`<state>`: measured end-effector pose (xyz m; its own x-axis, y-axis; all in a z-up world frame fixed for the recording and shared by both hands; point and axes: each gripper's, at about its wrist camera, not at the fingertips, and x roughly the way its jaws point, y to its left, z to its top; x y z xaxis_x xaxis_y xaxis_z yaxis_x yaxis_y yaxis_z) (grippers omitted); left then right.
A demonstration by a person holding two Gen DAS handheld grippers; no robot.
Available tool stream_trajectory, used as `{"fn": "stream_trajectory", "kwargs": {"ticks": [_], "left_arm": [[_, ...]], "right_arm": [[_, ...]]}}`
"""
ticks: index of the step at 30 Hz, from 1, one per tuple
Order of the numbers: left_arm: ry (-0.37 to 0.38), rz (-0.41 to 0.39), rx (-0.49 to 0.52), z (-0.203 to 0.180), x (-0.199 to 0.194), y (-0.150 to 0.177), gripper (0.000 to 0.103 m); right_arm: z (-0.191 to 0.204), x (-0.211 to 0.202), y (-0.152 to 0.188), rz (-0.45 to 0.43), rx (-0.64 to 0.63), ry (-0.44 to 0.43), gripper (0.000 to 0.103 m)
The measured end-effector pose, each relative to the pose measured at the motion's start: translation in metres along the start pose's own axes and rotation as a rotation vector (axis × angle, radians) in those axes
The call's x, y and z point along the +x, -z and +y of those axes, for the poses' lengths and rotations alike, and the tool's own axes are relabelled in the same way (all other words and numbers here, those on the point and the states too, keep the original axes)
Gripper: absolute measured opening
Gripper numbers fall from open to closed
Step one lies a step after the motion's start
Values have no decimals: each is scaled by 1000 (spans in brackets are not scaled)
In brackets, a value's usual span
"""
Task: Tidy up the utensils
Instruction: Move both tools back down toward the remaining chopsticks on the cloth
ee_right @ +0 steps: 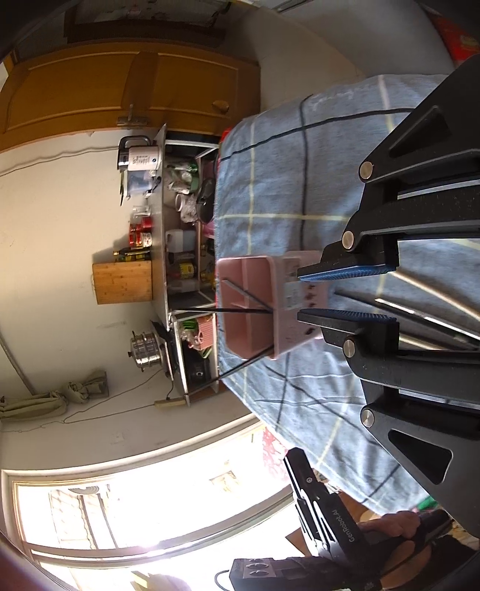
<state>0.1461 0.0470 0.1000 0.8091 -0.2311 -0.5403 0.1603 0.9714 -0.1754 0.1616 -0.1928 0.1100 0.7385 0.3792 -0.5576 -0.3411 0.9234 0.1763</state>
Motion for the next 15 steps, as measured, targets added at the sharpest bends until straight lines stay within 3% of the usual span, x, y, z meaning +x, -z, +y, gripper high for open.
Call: {"fn": "stream_trajectory", "kwargs": {"ticks": [15], "left_arm": [[38,47,-20,-17,-22,63,12]], "right_arm": [[3,-19,70,54,15,7,19]]}}
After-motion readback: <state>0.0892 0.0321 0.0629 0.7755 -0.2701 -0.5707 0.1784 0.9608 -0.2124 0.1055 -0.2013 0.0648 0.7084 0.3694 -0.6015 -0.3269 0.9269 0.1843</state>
